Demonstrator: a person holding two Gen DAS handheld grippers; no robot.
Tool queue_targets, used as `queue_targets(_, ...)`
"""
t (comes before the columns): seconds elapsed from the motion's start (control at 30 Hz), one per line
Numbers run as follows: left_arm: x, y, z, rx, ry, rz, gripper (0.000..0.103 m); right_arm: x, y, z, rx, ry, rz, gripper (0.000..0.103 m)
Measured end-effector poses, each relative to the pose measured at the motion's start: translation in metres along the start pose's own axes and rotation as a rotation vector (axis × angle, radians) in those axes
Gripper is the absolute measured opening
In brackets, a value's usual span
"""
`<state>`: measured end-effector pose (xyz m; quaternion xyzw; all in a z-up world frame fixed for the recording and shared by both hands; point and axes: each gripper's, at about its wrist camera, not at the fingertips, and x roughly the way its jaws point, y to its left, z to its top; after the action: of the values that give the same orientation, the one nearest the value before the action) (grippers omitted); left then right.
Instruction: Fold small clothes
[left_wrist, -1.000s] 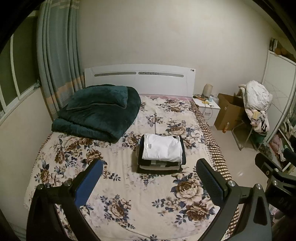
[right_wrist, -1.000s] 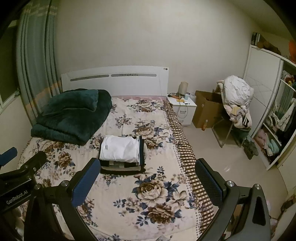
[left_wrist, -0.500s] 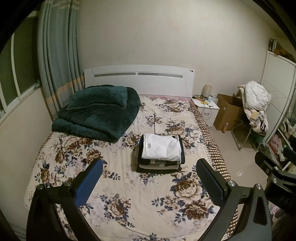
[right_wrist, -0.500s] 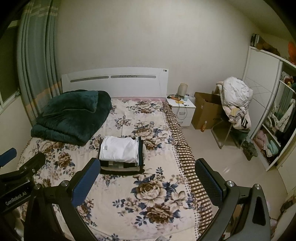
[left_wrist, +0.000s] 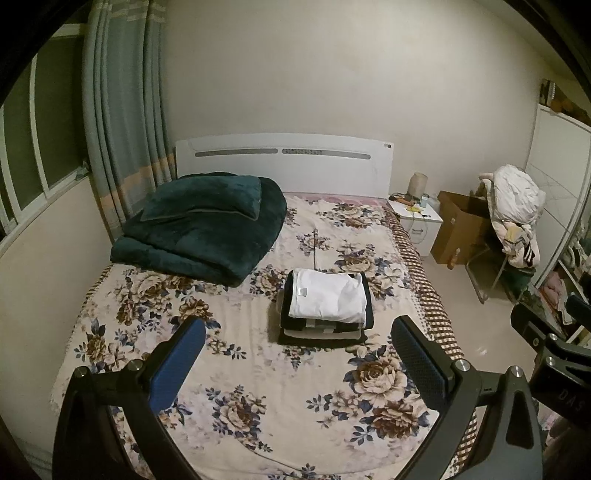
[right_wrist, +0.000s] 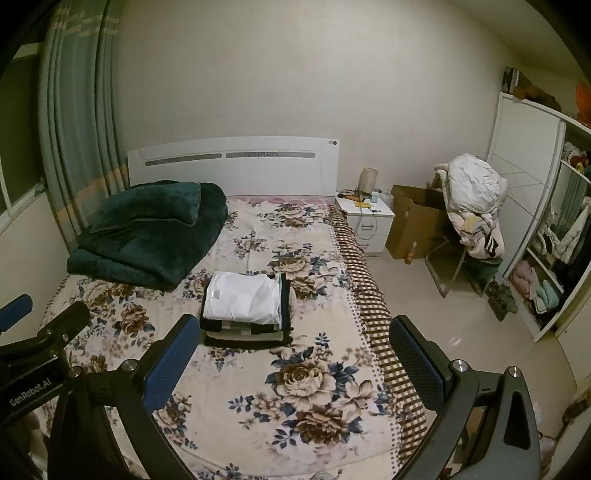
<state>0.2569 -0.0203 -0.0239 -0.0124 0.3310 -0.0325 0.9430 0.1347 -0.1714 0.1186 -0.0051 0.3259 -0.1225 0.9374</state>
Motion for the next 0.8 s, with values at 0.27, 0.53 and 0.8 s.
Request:
queue_targets(0.27,-0.0047,0.0033,-0.0008,-0.003,-0.001,0.003,0.103,-0.0032,0.0013,-0.0028,0.003,0.001,-0.001,0.103)
queue_targets(0.53,-0.0053,0.0028,-0.0020,-0.004,-0.001,0.007,0.103,-0.0041,0.0017,-0.0044,0.006,0.001,-0.002,0.103)
queue_targets(0.8,-0.0056,0.0019,-0.0024,-0.006,-0.002,0.008,0.103,-0.0048,0.0014,-0.0059,0.007,0.001,-0.002,0.103)
